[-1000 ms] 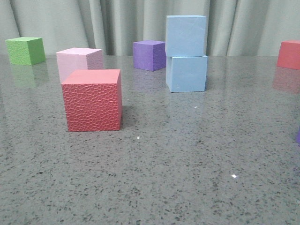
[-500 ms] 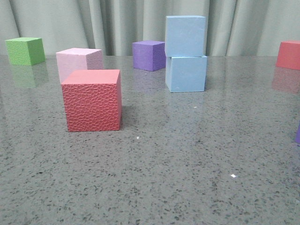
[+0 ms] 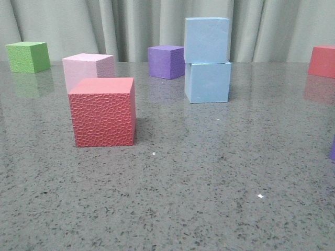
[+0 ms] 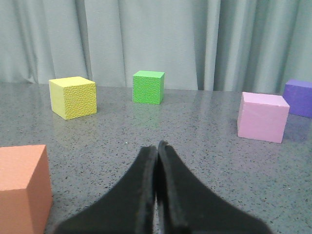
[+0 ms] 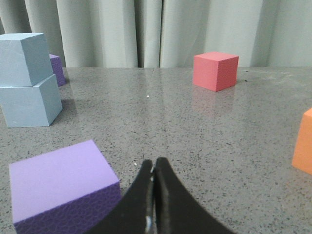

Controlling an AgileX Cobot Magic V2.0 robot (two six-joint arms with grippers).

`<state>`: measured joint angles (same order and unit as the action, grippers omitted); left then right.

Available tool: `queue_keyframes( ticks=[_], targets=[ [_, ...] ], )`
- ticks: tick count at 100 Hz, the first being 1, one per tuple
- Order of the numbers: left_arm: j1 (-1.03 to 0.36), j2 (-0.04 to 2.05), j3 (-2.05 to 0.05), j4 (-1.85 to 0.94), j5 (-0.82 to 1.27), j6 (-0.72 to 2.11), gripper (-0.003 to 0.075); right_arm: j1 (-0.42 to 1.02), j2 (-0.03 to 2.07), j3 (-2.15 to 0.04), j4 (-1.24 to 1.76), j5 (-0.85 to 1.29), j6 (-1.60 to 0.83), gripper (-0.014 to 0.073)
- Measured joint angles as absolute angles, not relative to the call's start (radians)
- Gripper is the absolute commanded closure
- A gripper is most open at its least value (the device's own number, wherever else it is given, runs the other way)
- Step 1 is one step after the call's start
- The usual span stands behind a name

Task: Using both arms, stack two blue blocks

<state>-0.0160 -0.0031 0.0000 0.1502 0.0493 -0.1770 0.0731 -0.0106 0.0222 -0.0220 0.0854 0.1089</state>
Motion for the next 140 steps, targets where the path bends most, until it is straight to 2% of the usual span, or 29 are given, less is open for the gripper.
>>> queue_keyframes(
  ticks=[140],
  targets=[
    [-0.016, -0.003, 0.000, 0.150, 0.049, -0.177, 0.0739, 0.039, -0.011, 0.028, -0.013, 0.033, 0.107, 0.0715]
  ],
)
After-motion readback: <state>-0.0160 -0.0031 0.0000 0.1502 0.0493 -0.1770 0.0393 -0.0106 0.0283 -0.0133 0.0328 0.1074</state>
